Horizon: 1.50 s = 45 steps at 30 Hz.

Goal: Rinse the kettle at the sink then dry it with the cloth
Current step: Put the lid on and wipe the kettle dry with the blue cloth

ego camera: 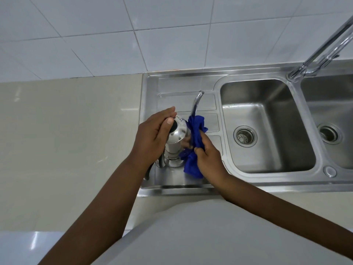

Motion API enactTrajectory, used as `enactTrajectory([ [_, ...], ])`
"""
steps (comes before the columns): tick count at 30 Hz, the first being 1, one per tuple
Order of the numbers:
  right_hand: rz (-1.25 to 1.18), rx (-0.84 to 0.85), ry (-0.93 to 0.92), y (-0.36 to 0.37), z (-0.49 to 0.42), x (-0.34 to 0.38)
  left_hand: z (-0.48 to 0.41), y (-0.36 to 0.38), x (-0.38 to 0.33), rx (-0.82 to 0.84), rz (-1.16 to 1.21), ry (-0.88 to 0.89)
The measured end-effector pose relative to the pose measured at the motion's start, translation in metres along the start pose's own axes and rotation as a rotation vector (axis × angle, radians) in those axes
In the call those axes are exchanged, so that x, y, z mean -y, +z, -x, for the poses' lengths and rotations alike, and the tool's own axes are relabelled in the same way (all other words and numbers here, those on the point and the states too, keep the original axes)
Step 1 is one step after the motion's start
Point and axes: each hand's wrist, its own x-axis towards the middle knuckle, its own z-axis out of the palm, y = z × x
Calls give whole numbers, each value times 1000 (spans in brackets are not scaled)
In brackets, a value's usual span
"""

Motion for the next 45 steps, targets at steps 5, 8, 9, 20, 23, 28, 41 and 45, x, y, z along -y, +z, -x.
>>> enactTrajectory([
  [5,142,-24,-516,12,27,37,-2,2,-5,-3,-14,13],
  [8,269,-61,-655,15,22,20,-1,5,-5,-18,1,4],
  [9,264,-64,-617,14,18,11,-1,6,-4,-30,4,-4],
  [20,168,2,-288,12,21,23,-4,13,0,-127,-13,-72],
  [23,273,-19,-552,16,27,30,-4,17,-3,-138,9,-49],
  [28,226,-42,-308,16,9,-11,-4,27,-4,-207,-9,-99],
  [41,198,-125,-494,27,27,19,-6,35,4,-279,-46,-97],
  [45,165,-134,-223,26,15,-15,-7,35,3,-290,-91,-81],
])
